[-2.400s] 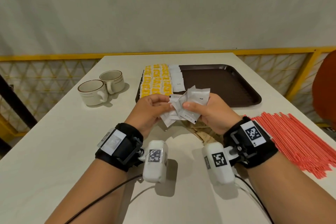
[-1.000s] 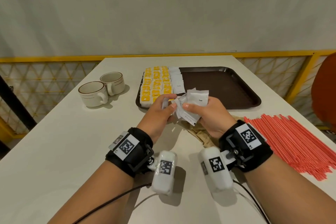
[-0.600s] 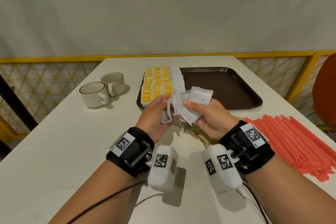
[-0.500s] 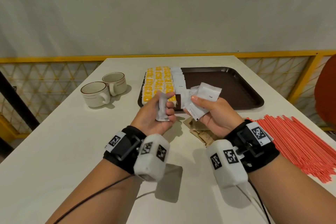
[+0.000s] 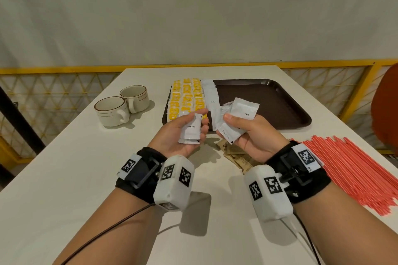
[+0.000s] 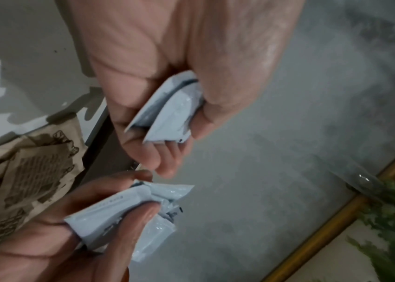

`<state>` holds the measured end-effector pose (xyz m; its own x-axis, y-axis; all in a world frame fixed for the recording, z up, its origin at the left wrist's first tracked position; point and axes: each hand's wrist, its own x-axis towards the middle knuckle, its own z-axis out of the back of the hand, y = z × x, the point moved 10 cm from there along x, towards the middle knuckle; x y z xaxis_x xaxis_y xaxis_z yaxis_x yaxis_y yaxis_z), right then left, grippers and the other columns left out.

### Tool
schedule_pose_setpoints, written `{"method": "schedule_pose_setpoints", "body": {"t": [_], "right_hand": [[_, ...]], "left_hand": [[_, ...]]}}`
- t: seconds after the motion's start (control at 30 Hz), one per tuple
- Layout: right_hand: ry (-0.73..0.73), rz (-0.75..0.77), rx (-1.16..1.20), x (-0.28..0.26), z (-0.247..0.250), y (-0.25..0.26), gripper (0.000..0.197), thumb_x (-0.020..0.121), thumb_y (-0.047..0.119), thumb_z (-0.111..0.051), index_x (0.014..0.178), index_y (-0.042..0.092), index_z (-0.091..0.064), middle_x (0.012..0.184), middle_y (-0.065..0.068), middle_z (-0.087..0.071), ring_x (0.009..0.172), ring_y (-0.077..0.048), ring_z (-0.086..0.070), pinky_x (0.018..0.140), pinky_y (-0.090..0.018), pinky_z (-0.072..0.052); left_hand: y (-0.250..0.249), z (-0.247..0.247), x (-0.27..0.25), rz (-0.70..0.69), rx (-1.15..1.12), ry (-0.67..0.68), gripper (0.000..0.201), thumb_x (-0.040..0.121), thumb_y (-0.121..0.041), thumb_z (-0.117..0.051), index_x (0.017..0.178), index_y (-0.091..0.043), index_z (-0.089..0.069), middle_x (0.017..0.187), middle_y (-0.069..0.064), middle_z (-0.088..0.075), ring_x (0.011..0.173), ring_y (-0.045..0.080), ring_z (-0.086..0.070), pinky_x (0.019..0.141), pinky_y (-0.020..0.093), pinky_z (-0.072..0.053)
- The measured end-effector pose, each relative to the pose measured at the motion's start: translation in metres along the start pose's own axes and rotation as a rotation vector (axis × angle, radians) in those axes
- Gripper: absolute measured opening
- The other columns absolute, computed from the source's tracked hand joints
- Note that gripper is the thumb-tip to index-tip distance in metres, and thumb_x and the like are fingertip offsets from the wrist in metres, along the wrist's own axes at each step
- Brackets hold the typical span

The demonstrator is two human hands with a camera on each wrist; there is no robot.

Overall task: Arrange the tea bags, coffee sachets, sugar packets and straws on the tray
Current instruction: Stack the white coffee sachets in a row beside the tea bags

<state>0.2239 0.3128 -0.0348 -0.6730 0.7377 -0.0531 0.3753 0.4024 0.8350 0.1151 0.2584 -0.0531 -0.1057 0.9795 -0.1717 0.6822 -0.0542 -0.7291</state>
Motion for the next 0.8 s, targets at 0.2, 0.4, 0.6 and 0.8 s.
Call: {"method": "schedule_pose_setpoints", "body": {"t": [0.2,0.4,0.6,0.8], "right_hand": [[0.223,-0.025,-0.295,-0.009,-0.024,-0.008,0.033,0.078,0.005,-0.061,0.111,-0.002,-0.062,0.102,-0.018,-0.068,0.091,-0.027,-0.067,0.075,-0.03,-0.057],[0.164,0.063,-0.439,-0.005,-0.014,0.001,0.021,0.087,-0.004,-0.058,0.107,-0.002,-0.064,0.096,-0.013,-0.07,0.085,-0.021,-0.068,0.072,-0.026,-0.055],[0.151,0.095,-0.489,-0.004,-0.007,0.009,0.02,0.086,-0.004,-0.059,0.106,-0.002,-0.065,0.095,-0.011,-0.07,0.087,-0.018,-0.067,0.074,-0.026,-0.054],[0.191,0.122,-0.559,-0.009,-0.02,0.005,0.013,0.086,-0.007,-0.059,0.096,-0.001,-0.065,0.08,-0.003,-0.07,0.074,-0.011,-0.067,0.067,-0.021,-0.051]], "left_hand": [[0.023,0.004,-0.004,0.178,0.33,-0.027,0.072,0.086,-0.07,-0.035,0.12,-0.012,-0.06,0.077,0.015,-0.063,0.048,0.023,-0.055,0.038,0.019,-0.038],[0.027,0.005,-0.002,0.184,0.357,-0.041,0.077,0.086,-0.073,-0.025,0.119,-0.012,-0.06,0.077,0.017,-0.065,0.054,0.025,-0.06,0.04,0.021,-0.042],[0.021,0.01,0.001,0.115,0.325,-0.113,0.073,0.089,-0.068,-0.031,0.118,-0.007,-0.058,0.07,0.015,-0.059,0.05,0.021,-0.053,0.042,0.021,-0.04],[0.025,0.009,0.003,0.109,0.336,-0.098,0.075,0.087,-0.07,-0.034,0.112,-0.006,-0.064,0.074,0.015,-0.057,0.051,0.023,-0.05,0.045,0.024,-0.041]]}}
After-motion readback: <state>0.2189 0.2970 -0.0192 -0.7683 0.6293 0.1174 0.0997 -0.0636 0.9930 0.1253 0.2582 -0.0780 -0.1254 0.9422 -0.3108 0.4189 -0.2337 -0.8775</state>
